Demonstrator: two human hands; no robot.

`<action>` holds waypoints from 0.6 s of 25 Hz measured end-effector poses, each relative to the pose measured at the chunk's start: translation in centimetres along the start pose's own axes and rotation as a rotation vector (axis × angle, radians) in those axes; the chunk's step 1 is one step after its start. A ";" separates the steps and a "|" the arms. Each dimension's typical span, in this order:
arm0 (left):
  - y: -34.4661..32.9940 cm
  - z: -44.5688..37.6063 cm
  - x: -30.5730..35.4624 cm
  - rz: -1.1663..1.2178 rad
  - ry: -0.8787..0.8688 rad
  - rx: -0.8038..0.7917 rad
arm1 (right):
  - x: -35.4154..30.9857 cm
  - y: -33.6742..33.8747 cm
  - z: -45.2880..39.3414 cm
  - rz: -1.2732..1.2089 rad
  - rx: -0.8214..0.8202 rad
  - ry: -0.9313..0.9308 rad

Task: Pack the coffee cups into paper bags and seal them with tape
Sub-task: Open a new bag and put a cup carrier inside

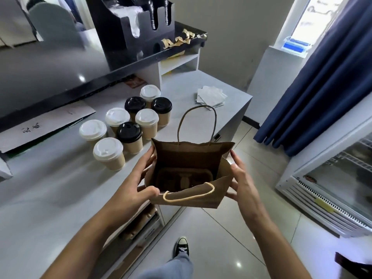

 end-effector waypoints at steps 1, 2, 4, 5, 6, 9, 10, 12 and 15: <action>0.2 -0.8 -0.2 0.014 0.018 0.014 | -0.2 -0.2 -1.4 0.014 -0.020 -0.013; 0.6 -1.8 -0.5 0.026 0.040 0.031 | -0.5 -0.5 -2.9 0.028 -0.041 -0.024; 1.0 -3.3 -0.7 0.026 0.064 0.060 | -1.1 -1.1 -5.5 0.059 -0.083 -0.028; 1.1 -4.0 -0.8 0.027 0.074 0.070 | -1.3 -1.3 -6.7 0.074 -0.100 -0.033; 1.2 -4.6 -1.0 0.031 0.082 0.079 | -1.4 -1.5 -7.9 0.086 -0.112 -0.040; 1.6 -6.3 -1.4 0.032 0.108 0.099 | -1.9 -2.1 -10.9 0.108 -0.161 -0.059; 1.7 -6.7 -1.6 0.024 0.121 0.107 | -2.0 -2.4 -11.8 0.116 -0.173 -0.066; 2.0 -7.6 -1.8 0.021 0.142 0.139 | -2.3 -3.0 -13.6 0.153 -0.206 -0.074; 2.1 -8.6 -1.9 0.014 0.162 0.176 | -2.7 -3.8 -16.1 0.204 -0.254 -0.071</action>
Point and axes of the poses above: each hand's wrist, its own z-axis away from the middle knuckle, its own y-axis out of the back of the hand, x = y × z, the point moved 8 cm from there along -z, towards the middle knuckle, and after that the axes turned 10 degrees about -z, right-handed, at the moved point
